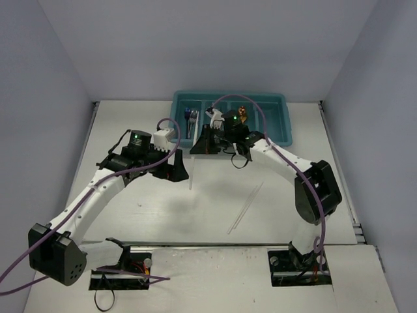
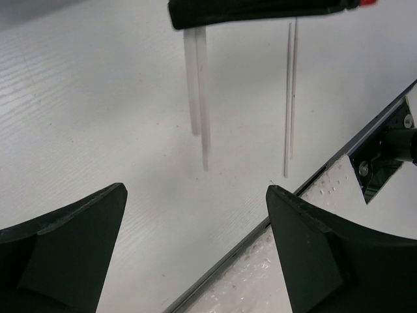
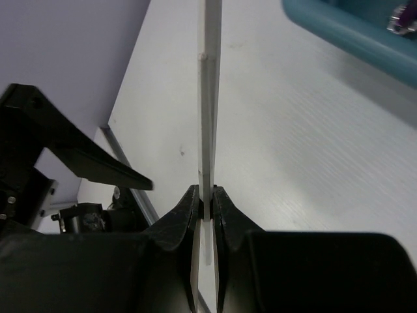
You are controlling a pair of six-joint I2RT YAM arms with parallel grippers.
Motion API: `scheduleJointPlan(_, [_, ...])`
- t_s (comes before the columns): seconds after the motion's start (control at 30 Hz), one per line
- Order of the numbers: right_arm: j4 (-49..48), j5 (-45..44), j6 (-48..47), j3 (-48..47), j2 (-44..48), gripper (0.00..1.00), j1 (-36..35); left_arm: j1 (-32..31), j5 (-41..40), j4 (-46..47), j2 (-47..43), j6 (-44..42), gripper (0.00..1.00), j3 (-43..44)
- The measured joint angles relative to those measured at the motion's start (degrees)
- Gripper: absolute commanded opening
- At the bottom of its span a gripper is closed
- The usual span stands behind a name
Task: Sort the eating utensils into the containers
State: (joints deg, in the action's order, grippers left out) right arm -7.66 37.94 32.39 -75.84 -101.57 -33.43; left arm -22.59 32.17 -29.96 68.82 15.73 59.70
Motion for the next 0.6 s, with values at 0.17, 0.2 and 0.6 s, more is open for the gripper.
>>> scheduleJointPlan(0.17, [3.8, 1.5, -5.0, 2.8, 4.7, 0.0, 7.7, 1.5, 2.4, -0.3, -3.8, -2.7, 0.88, 0.0])
scheduleJointPlan(0.2, [4.9, 1.7, -6.4, 2.5, 5.7, 0.0, 9.5, 1.7, 2.7, -0.5, -4.1, -3.2, 0.88, 0.0])
scheduleJointPlan(0.6, [17.5, 1.0, -27.5, -19.5, 7.7, 0.0, 34.6, 2.0, 4.1, -1.3, -1.5, -6.1, 0.88, 0.1])
